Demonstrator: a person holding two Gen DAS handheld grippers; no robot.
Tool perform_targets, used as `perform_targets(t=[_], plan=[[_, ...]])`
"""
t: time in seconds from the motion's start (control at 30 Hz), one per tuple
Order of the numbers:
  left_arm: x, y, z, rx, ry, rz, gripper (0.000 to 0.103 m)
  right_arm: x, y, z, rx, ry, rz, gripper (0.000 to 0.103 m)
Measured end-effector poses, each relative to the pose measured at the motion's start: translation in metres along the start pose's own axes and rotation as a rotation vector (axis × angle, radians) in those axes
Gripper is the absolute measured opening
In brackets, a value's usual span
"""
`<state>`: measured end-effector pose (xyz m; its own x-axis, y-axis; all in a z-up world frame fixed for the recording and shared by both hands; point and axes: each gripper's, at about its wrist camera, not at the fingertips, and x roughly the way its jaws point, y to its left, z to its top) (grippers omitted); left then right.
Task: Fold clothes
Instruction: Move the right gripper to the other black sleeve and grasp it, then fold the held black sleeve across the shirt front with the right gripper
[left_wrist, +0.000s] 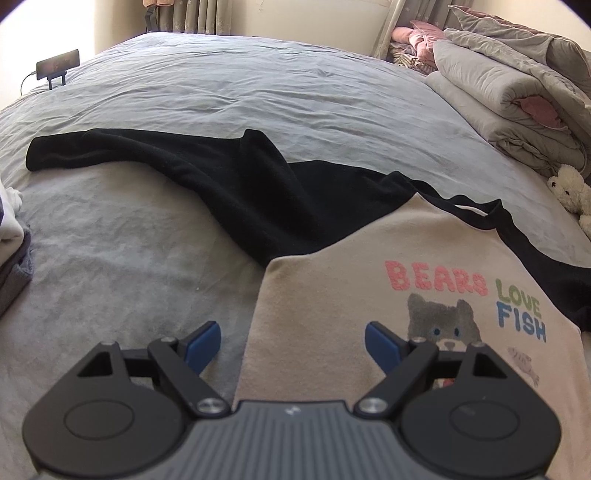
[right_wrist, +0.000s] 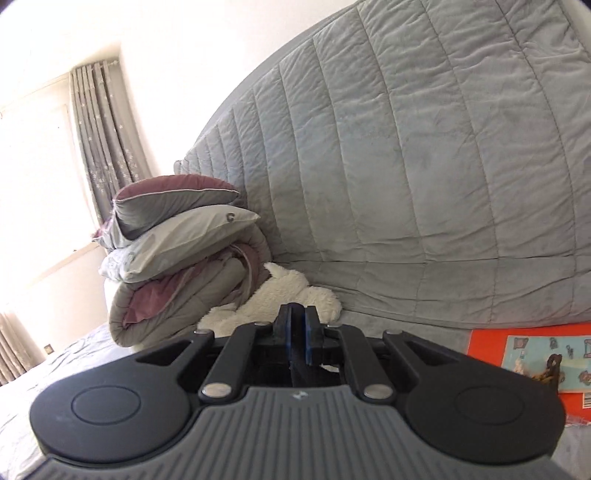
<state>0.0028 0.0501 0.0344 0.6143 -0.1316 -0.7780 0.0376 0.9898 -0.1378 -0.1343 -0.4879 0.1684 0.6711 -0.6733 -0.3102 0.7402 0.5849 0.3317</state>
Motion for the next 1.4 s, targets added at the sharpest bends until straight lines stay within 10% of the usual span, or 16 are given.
perform_targets(t=[0.17, 0.27, 0.6, 0.73, 0.83, 1.03, 1.4], plan=[[-0.001, 0.001, 0.001, 0.0, 0.004, -0.006, 0.086, 0.039, -0.027, -0.03, 0.077, 0.199, -0.07, 0.007], [-0.002, 0.005, 0.003, -0.022, 0.004, -0.011, 0.086, 0.022, -0.009, -0.026, 0.045, 0.163, -0.002, 0.007], [-0.013, 0.032, 0.013, -0.153, -0.027, -0.07, 0.086, -0.116, 0.195, -0.105, -0.174, 0.279, 0.788, 0.009], [-0.016, 0.046, 0.012, -0.191, -0.032, -0.057, 0.086, -0.146, 0.257, -0.219, -0.528, 0.557, 0.902, 0.037], [-0.019, 0.053, 0.013, -0.207, -0.031, -0.068, 0.086, -0.16, 0.261, -0.26, -0.723, 0.641, 0.966, 0.038], [-0.025, 0.044, 0.012, -0.145, -0.057, -0.105, 0.083, -0.136, 0.239, -0.223, -0.649, 0.584, 0.906, 0.055], [-0.023, -0.002, -0.006, 0.024, -0.035, -0.216, 0.07, -0.02, 0.165, -0.173, -0.414, 0.635, 0.474, 0.055]])
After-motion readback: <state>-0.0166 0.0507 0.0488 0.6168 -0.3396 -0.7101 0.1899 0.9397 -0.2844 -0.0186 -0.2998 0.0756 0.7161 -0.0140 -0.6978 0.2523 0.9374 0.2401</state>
